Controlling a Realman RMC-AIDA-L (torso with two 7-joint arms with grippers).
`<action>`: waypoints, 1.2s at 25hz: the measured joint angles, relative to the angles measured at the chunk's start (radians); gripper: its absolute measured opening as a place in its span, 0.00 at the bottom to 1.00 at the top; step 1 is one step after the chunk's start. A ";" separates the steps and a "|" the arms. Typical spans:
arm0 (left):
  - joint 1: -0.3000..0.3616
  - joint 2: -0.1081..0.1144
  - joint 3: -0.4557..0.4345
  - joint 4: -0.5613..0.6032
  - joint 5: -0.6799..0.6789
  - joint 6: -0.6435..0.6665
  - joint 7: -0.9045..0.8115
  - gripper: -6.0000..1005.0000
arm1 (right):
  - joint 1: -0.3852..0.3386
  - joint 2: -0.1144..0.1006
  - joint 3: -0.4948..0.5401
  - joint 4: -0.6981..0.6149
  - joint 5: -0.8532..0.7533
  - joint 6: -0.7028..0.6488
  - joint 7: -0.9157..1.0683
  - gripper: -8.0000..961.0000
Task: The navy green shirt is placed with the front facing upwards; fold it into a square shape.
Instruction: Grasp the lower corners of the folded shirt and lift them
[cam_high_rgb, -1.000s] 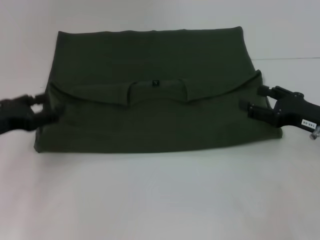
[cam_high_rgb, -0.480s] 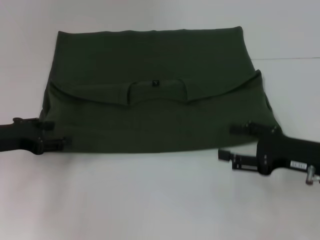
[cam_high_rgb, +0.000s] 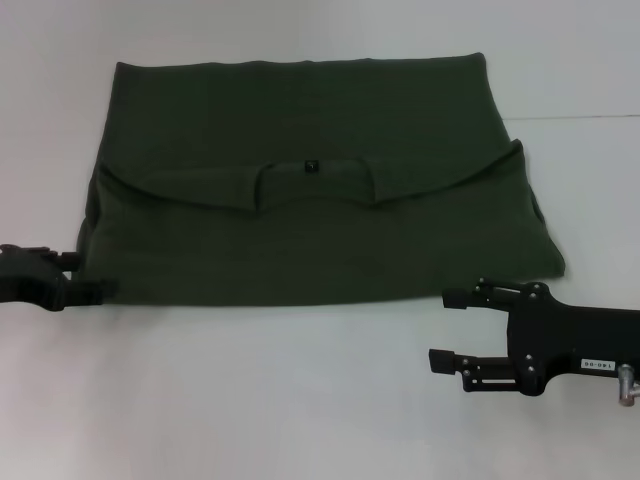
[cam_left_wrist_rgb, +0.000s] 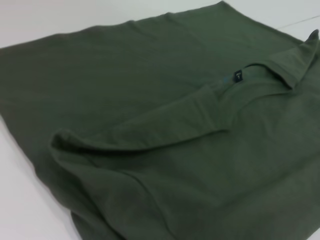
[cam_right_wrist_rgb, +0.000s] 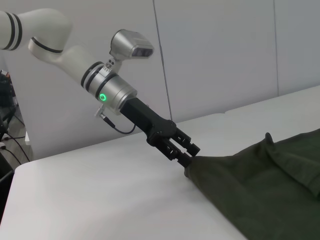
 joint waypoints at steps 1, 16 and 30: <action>0.000 0.000 0.000 0.001 0.003 0.000 -0.005 0.73 | 0.001 0.000 0.000 0.000 0.000 0.001 0.000 0.90; -0.011 -0.002 0.020 -0.021 0.058 -0.069 -0.057 0.73 | 0.008 0.000 -0.001 0.000 0.002 0.006 0.001 0.89; -0.021 -0.007 0.045 -0.040 0.071 -0.113 -0.045 0.59 | 0.008 0.000 0.012 -0.002 0.004 0.005 0.010 0.89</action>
